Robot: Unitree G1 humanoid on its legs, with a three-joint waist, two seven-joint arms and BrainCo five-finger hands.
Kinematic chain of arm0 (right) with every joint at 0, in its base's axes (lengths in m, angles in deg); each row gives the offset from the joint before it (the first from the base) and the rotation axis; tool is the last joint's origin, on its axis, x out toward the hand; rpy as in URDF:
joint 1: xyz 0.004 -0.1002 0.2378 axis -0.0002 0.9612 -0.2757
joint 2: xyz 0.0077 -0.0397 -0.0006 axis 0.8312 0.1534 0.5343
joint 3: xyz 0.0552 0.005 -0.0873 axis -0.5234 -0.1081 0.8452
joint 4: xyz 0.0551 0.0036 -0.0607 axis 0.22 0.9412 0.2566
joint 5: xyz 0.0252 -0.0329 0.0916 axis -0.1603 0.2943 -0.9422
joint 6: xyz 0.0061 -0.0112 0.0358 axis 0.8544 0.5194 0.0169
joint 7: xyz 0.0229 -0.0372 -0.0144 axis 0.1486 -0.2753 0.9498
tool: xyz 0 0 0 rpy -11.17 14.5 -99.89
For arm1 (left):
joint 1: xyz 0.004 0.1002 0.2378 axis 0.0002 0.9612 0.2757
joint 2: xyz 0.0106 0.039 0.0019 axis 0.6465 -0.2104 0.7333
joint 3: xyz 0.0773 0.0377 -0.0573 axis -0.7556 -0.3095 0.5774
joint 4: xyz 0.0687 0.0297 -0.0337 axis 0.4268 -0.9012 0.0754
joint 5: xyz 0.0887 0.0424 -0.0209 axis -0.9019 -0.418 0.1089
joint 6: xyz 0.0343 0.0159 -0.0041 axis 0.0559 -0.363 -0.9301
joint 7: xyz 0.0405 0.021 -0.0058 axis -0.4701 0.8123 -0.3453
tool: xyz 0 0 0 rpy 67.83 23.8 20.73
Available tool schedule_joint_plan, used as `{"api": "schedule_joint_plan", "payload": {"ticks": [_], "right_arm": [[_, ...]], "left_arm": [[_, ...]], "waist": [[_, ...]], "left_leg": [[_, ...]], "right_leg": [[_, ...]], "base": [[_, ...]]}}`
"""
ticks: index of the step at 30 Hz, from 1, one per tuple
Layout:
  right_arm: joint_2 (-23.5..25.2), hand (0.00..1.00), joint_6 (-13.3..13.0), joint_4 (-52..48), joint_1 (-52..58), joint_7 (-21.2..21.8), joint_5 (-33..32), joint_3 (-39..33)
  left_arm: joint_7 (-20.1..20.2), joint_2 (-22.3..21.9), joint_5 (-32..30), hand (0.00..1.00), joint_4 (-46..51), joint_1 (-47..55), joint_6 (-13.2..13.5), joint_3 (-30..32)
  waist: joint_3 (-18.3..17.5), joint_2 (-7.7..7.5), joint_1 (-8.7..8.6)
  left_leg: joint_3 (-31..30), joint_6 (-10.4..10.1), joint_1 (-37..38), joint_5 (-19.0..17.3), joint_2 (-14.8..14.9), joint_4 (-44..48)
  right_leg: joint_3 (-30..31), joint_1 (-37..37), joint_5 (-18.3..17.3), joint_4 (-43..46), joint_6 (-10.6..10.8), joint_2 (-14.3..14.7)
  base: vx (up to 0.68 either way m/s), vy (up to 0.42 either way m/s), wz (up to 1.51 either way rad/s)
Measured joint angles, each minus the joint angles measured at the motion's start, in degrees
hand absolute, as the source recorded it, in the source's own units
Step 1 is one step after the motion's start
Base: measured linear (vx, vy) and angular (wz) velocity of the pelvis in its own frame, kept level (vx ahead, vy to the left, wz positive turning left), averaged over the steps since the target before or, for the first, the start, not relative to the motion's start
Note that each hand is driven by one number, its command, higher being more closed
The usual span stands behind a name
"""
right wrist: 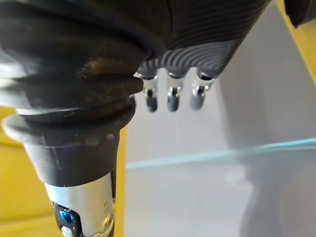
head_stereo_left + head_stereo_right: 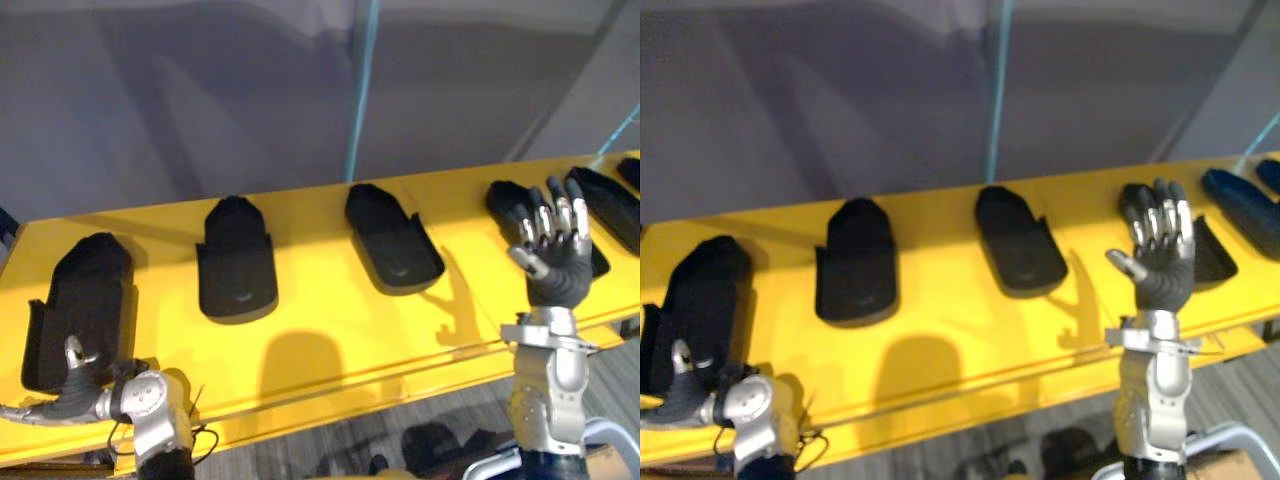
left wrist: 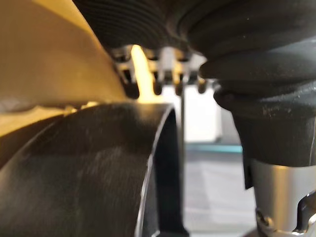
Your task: Walk over and take plastic housings, then place them on the shelf
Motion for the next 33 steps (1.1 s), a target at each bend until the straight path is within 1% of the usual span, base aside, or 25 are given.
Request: {"api": "schedule_joint_plan", "payload": {"ticks": [7, 15, 19, 21, 23, 26, 27, 29, 33], "right_arm": [[-1.33, 0.00, 0.38, 0.81, 0.04, 0.07, -0.10, -0.35], [-2.16, 0.00, 0.78, 1.65, 0.17, 0.13, -0.13, -0.35], [-2.25, 0.00, 0.79, 1.64, 0.29, 0.14, -0.16, -0.35], [-2.47, 0.00, 0.91, 1.64, 0.28, 0.15, -0.17, -0.36], [-2.48, 0.00, 0.98, 1.64, 0.29, 0.15, -0.19, -0.36], [-2.73, 0.00, 1.56, 1.63, 0.31, 0.15, -0.19, -0.36], [-3.15, 0.00, 1.66, 1.63, 0.34, 0.15, -0.19, -0.35], [-3.85, 0.00, 1.68, 1.61, 0.44, 0.15, -0.19, -0.36], [-4.13, 0.00, 1.79, 1.59, 0.65, 0.17, -0.23, -0.36]], "left_arm": [[1.07, 1.05, 0.10, 0.00, -1.54, -1.96, -0.05, 0.26], [1.73, 5.34, 0.95, 0.00, -5.61, -4.09, -1.34, 0.27], [1.90, 6.25, 1.95, 0.00, -7.80, -5.36, -1.70, 0.28], [2.81, 7.19, 3.49, 0.00, -9.05, -5.60, -1.97, 0.38], [3.18, 7.26, 3.56, 0.00, -9.50, -5.73, -2.05, 0.56], [3.83, 7.26, 3.79, 0.00, -11.33, -6.69, -2.28, 0.52], [3.96, 7.26, 5.07, 0.00, -11.79, -7.07, -2.32, 0.48], [3.97, 7.30, 5.33, 0.00, -12.19, -7.42, -2.31, 0.44], [3.93, 8.78, 5.35, 0.00, -14.36, -7.86, -2.31, 0.07]], "waist": [[-0.52, 0.89, -0.04], [-0.51, 0.95, -0.13], [-0.49, 0.98, -0.44], [-0.43, 1.06, -0.96], [-0.39, 1.13, -1.34], [-0.21, 1.34, -1.42], [-0.10, 1.49, -1.42], [0.09, 1.70, -1.42], [0.27, 1.92, -1.46]], "left_leg": [[0.29, 0.00, -0.05, 0.00, -0.01, -0.01], [1.04, 0.02, -0.07, 0.02, -0.09, -0.01], [1.15, 0.02, -0.09, 0.01, -0.08, -0.01], [1.20, 0.02, -0.13, 0.01, -0.07, -0.01], [1.28, 0.02, -0.11, 0.01, -0.08, -0.02], [1.36, 0.02, -0.13, 0.00, -0.07, -0.04], [1.38, 0.02, -0.14, 0.00, -0.07, -0.04], [1.45, 0.02, -0.16, 0.00, -0.02, -0.03], [1.72, 0.01, -0.52, 0.00, 0.25, 0.17]], "right_leg": [[0.35, -0.33, 0.13, 0.00, -0.04, 0.03], [1.36, -0.80, 0.51, -0.06, -0.08, 0.02], [1.46, -0.88, 0.52, -0.07, -0.07, 0.06], [1.50, -0.93, 0.52, -0.09, -0.07, 0.07], [1.55, -0.94, 0.53, -0.11, -0.07, 0.06], [1.62, -1.00, 0.53, -0.12, -0.07, 0.09], [1.63, -1.03, 0.53, -0.12, -0.07, 0.09], [1.76, -1.14, 0.53, -0.13, -0.07, 0.10], [2.13, -1.86, 0.64, -0.13, -0.22, 0.28]], "base": [[0.00, 0.000, 0.00], [-0.03, -0.001, -0.05], [-0.02, -0.003, -0.01], [0.00, 0.000, 0.00], [0.00, 0.000, 0.00], [0.00, 0.000, 0.00], [0.00, 0.000, 0.00], [-0.01, -0.004, -0.02], [-0.01, -0.010, -0.04]]}}
